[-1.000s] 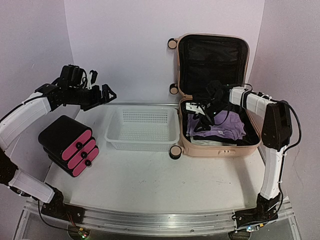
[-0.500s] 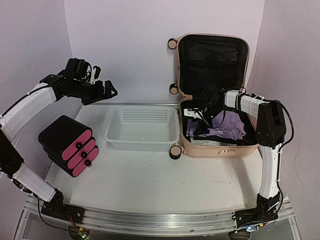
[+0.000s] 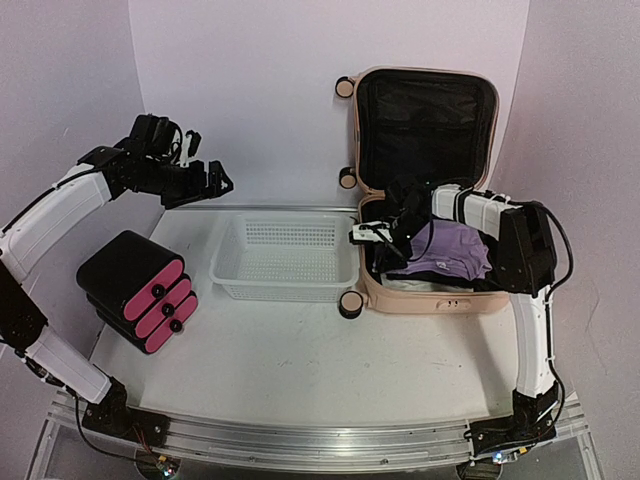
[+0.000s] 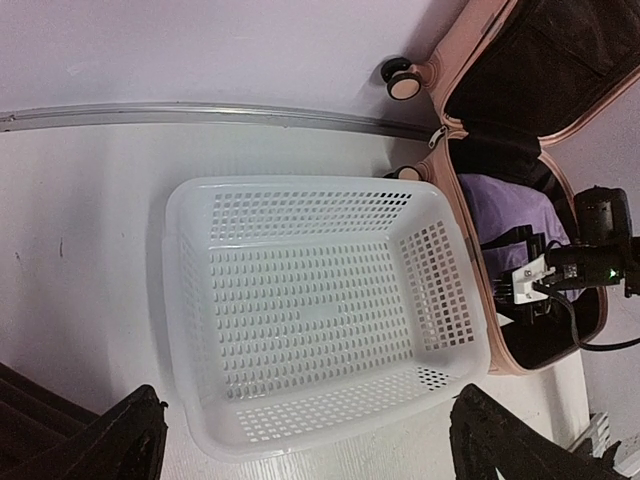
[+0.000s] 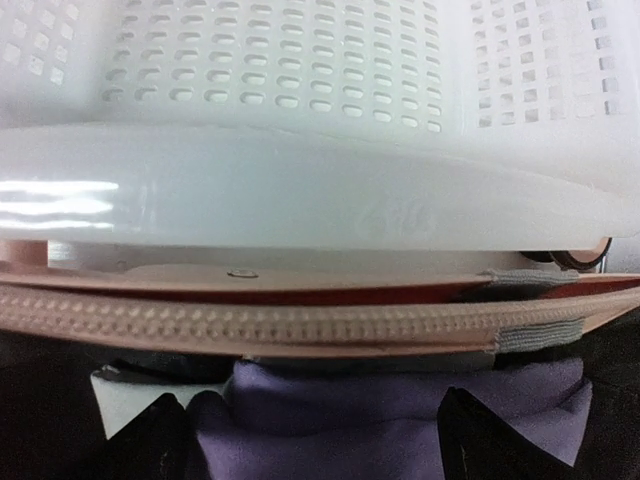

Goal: Open, take out, and arrange the luggage

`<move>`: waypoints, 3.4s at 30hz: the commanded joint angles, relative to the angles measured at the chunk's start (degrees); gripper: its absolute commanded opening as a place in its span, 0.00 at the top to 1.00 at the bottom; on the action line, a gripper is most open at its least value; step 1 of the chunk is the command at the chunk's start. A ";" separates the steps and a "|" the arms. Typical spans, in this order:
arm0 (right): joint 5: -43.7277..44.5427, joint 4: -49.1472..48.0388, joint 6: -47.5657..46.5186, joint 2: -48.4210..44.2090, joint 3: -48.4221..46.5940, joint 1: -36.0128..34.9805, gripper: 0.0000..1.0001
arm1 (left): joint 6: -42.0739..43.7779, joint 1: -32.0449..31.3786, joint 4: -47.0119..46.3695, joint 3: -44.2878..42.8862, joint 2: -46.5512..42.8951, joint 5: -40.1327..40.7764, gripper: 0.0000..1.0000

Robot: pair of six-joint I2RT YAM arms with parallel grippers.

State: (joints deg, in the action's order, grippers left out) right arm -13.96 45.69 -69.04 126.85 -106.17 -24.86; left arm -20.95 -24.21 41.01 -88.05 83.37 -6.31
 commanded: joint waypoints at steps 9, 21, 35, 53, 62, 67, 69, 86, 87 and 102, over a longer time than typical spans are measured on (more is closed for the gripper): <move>10.47 -4.71 1.06 1.12 -1.32 -0.75 0.25 | 1.04 -0.01 -0.04 -2.70 -1.88 0.59 0.01; 10.24 -4.91 4.25 2.17 -2.25 -0.76 0.55 | 1.23 -0.02 0.85 -2.85 -2.40 1.46 0.01; 5.85 -4.73 14.24 -4.49 -0.01 0.68 1.00 | -1.67 -0.04 2.00 -4.04 -0.60 -1.71 0.02; -7.32 -8.91 36.61 -16.56 9.55 5.08 1.00 | -21.13 0.11 11.98 -23.02 14.42 -12.34 0.10; -10.57 -11.67 45.51 -19.15 10.66 5.32 1.00 | -46.96 -0.30 11.30 -30.29 27.08 -26.33 0.09; -10.15 -14.01 49.88 -21.14 11.22 5.31 1.00 | -58.42 -5.68 7.80 -35.56 33.12 -27.61 0.09; -10.66 -14.85 51.63 -22.03 11.76 5.27 1.00 | -61.58 -7.94 6.92 -37.72 35.90 -28.73 0.09; -10.73 -21.52 57.19 -24.45 17.44 4.47 1.00 | -76.11 -15.09 -0.93 -42.30 46.57 -29.74 0.09; -11.45 -21.52 56.64 -23.79 17.17 4.47 1.00 | -75.96 -15.00 -1.06 -41.41 46.01 -29.73 0.08; -13.84 -12.59 52.42 -19.19 14.28 4.53 0.87 | -75.03 -13.67 -2.93 -39.05 44.16 -30.55 0.08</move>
State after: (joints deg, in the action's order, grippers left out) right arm -24.64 32.69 -15.46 107.61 -89.73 -19.42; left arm -95.90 -38.61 40.80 -126.63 131.17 -35.99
